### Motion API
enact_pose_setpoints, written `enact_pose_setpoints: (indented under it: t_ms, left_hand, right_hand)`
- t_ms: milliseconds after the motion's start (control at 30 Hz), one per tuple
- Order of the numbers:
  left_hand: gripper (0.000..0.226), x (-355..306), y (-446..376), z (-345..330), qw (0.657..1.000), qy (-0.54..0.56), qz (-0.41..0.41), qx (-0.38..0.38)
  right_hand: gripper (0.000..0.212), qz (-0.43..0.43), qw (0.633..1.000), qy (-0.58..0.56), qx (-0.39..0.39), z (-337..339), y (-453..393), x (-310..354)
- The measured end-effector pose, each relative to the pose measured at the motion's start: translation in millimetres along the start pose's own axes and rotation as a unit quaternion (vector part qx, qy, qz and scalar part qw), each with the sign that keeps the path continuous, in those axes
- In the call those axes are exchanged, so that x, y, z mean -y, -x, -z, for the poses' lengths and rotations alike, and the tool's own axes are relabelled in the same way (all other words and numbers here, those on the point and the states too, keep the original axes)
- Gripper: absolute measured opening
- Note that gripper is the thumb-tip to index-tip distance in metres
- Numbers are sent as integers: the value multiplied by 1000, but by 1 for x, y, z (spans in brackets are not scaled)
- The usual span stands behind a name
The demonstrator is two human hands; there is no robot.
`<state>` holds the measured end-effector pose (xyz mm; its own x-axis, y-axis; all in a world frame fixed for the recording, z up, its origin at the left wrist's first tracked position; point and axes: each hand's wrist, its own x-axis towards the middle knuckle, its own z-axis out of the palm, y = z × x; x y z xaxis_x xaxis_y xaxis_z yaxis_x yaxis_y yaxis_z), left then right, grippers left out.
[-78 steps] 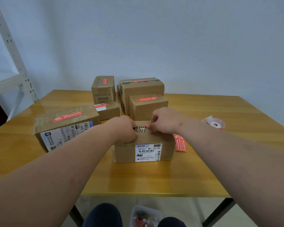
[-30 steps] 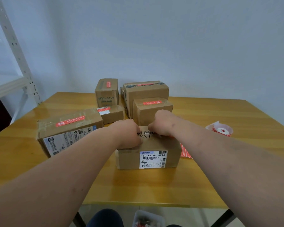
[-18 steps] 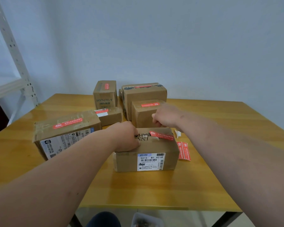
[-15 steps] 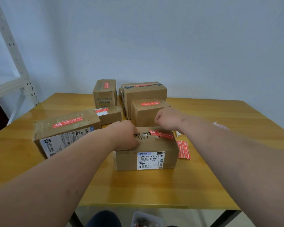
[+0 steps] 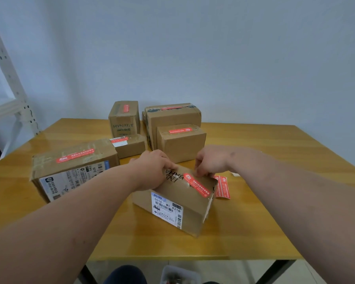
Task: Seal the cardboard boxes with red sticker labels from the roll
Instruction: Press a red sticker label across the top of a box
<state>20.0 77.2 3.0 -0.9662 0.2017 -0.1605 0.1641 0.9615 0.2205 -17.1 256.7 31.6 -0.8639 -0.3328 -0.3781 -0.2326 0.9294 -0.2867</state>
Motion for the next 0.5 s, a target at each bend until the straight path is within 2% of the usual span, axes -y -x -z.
enact_pose_setpoints:
  t_ms: [167, 300, 500]
  left_hand:
    - [44, -1, -2, 1, 1000, -7, -7, -7]
    - [38, -1, 3, 1, 999, 21, 20, -24]
    - [39, -3, 8, -2, 999, 8, 19, -29]
  right_hand:
    - [34, 84, 993, -63, -53, -6, 2, 3]
    - [28, 122, 989, -52, -65, -13, 0, 6]
    - [14, 136, 987, -23, -81, -16, -2, 8]
